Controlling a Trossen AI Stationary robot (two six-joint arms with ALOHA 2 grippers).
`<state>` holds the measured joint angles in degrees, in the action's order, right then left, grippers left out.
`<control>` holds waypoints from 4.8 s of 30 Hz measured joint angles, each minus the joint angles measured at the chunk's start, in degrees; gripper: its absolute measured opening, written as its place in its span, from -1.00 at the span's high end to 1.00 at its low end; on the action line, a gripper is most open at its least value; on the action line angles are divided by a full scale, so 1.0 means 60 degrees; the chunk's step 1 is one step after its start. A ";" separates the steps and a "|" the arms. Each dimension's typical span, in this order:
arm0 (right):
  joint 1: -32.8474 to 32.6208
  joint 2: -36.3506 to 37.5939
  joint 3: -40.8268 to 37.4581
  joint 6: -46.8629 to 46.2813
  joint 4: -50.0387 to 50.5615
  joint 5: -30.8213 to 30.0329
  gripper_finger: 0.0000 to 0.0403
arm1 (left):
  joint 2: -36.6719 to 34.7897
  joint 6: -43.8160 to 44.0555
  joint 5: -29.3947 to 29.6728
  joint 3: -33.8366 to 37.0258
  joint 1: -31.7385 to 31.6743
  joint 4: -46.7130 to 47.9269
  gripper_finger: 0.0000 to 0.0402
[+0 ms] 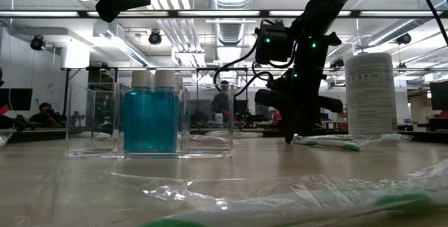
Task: Pick & Place toothbrushing station
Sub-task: Put the green toothbrush into the transparent organizer
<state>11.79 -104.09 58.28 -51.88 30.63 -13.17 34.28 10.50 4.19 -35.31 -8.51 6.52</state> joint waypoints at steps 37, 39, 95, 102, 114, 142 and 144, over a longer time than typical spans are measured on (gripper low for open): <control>-0.1054 0.3713 -0.0180 0.3396 -0.3878 -0.1590 0.90 | -0.0002 0.0000 0.0036 0.0000 0.0001 0.0000 -0.19; -0.1190 0.3776 -0.0186 0.3648 -0.4367 -0.1585 0.90 | 0.0000 -0.0003 0.0036 0.0000 0.0001 0.0000 -0.19; -0.3741 0.0761 -0.0933 0.5955 -1.3201 0.0456 0.83 | -0.0004 -0.0004 0.0036 0.0000 0.0003 0.0000 -0.19; -0.3738 0.0758 -0.0965 0.5923 -1.2451 0.0430 0.83 | -0.0003 0.0000 0.0033 0.0000 0.0003 0.0000 -0.19; -0.3734 0.0754 -0.1540 0.5405 -1.2280 -0.0011 0.83 | -0.0004 -0.0004 -0.0004 0.0000 0.0003 0.0000 -0.19; -0.3734 0.0758 -0.1714 0.5390 -1.1568 -0.0133 0.55 | -0.0004 0.0000 0.0047 0.0000 0.0003 0.0000 -0.19; -0.3738 0.0761 -0.1719 0.5389 -1.1402 -0.0286 0.55 | -0.0001 -0.0002 0.0047 0.0000 0.0002 0.0000 -0.19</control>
<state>-10.63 -99.53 47.97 -19.54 -37.78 -14.89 34.28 10.49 4.47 -35.31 -8.50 6.52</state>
